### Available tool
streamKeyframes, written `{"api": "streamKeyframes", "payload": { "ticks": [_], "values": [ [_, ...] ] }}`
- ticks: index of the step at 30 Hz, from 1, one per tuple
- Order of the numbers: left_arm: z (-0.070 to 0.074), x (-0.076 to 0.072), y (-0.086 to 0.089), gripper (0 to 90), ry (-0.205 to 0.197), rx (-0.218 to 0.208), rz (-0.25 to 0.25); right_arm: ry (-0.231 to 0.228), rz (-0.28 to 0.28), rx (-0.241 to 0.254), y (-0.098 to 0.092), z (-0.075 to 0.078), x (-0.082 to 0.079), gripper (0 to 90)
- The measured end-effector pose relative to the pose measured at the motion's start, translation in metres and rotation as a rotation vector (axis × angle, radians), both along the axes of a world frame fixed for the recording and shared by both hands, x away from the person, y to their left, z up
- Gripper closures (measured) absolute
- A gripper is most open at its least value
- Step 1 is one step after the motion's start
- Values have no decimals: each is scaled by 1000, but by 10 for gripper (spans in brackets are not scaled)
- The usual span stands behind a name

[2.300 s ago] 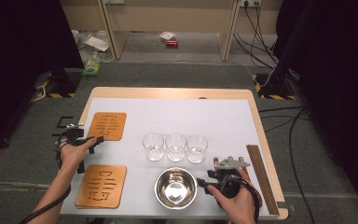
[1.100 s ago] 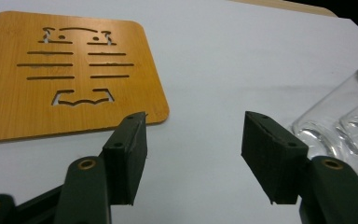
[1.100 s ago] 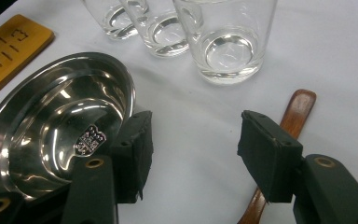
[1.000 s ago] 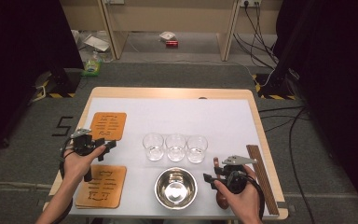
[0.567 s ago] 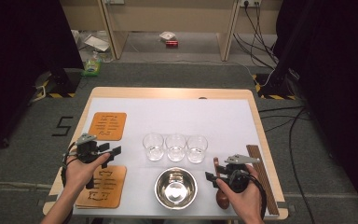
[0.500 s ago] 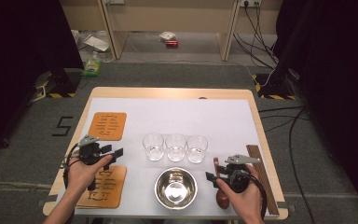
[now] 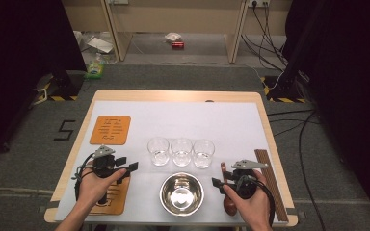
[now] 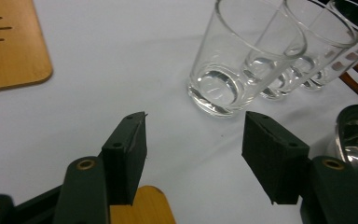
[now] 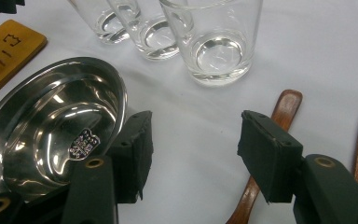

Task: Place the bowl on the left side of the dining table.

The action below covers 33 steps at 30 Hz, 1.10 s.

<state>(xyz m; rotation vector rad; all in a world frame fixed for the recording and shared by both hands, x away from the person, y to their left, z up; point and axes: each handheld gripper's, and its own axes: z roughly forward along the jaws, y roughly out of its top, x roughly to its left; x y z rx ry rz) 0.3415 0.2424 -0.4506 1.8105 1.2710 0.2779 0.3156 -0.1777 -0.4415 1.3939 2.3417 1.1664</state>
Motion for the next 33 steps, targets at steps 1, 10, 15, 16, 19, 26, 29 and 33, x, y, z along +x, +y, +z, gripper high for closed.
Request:
{"api": "streamKeyframes", "payload": {
  "ticks": [1, 10, 15, 16, 19, 26, 29, 33],
  "values": [
    [0, -1, -3, 395, -5, -6, -3, 0, 0, 1, 0, 0, 0, 448],
    [1, -8, -25, 393, 13, -22, -80, -1, 0, 1, 0, 0, 0, 448],
    [-1, -8, -40, 392, 22, -17, -120, 2, 3, 1, 1, 0, 0, 447],
    [-1, -8, -42, 392, 25, -13, -129, 4, 3, 2, 2, 0, 0, 447],
    [-1, -9, -49, 393, 32, -5, -158, 5, 4, -2, 1, -1, 0, 446],
    [-6, -11, -71, 412, 61, 2, -224, 8, 2, -2, 1, -1, 1, 445],
    [-8, -11, -78, 419, 73, -4, -239, 10, 2, -1, 0, -1, 0, 445],
    [-10, -11, -86, 432, 78, -1, -245, 8, 1, -1, 0, -1, 0, 444]
  ]
}}
